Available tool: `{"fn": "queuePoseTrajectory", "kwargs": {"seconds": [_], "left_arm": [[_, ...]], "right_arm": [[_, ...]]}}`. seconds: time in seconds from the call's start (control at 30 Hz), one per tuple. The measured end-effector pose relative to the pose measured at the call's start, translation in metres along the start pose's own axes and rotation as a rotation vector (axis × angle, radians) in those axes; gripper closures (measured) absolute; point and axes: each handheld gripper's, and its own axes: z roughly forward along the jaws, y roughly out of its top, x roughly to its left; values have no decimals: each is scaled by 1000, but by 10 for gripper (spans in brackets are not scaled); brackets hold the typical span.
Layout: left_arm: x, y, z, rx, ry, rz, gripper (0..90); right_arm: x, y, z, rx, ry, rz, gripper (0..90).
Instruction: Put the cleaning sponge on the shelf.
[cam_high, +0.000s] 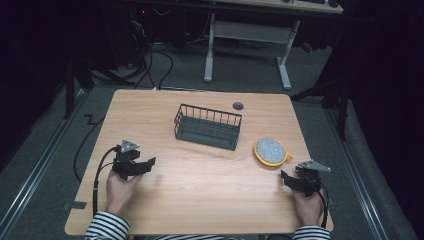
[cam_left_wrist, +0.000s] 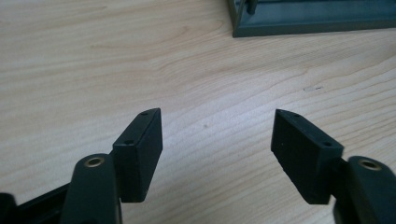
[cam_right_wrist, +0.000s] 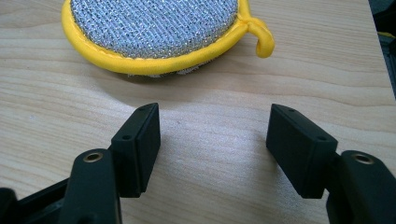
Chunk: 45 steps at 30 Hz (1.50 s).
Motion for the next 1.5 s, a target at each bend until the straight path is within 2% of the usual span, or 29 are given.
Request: {"fn": "queuePoseTrajectory", "kwargs": {"seconds": [0.1, 0.23, 0.3, 0.47, 0.5, 0.53, 0.6, 0.67, 0.7, 0.73, 0.8, 0.87, 1.03, 1.2, 1.33, 1.43, 1.5], "left_arm": [[-3, 11, 3, 18, 0, 23, 359], [-6, 22, 6, 24, -18, 26, 354], [-10, 34, 8, 39, -17, 40, 373], [-15, 60, 6, 13, -37, 48, 390], [-15, 60, 6, 13, -37, 48, 393], [-18, 71, 6, 14, -42, 55, 392], [-20, 80, 7, 27, -39, 59, 382], [-22, 86, 7, 32, -37, 56, 377], [-22, 97, 9, 31, -49, 42, 381], [-22, 97, 9, 31, -49, 42, 389], [-24, 112, 12, 27, -38, 52, 391], [-24, 117, 14, 28, -33, 55, 391], [-24, 141, 28, 42, -2, 54, 400], [-24, 154, 40, 51, 28, 54, 426], [-21, 167, 58, 72, 48, 37, 438], [-22, 171, 65, 79, 45, 41, 485], [-22, 173, 72, 80, 33, 30, 509]], "right_arm": [[0, 0, 0, -1, -1, -1, 355], [0, 0, 0, 0, -2, 1, 356], [0, 0, 0, -1, -1, 0, 355], [0, 0, 0, 1, 1, 3, 352], [0, 0, 0, 1, 1, 3, 352], [0, 0, 0, 1, 2, 3, 352], [0, 0, 0, 0, 2, 1, 352], [0, 0, 0, 1, 3, 3, 352], [0, 0, 0, 1, 4, 3, 353], [0, 0, 0, 1, 4, 3, 353], [0, 0, 0, 0, 7, 0, 352], [1, 0, 0, 1, 6, -2, 352], [1, -1, -1, 3, 8, -2, 353], [1, -1, -1, 4, 9, -5, 352], [1, -1, -1, 1, 11, -8, 352], [1, -1, -1, 1, 11, -8, 353], [1, -1, -1, 1, 11, -9, 352]]}}
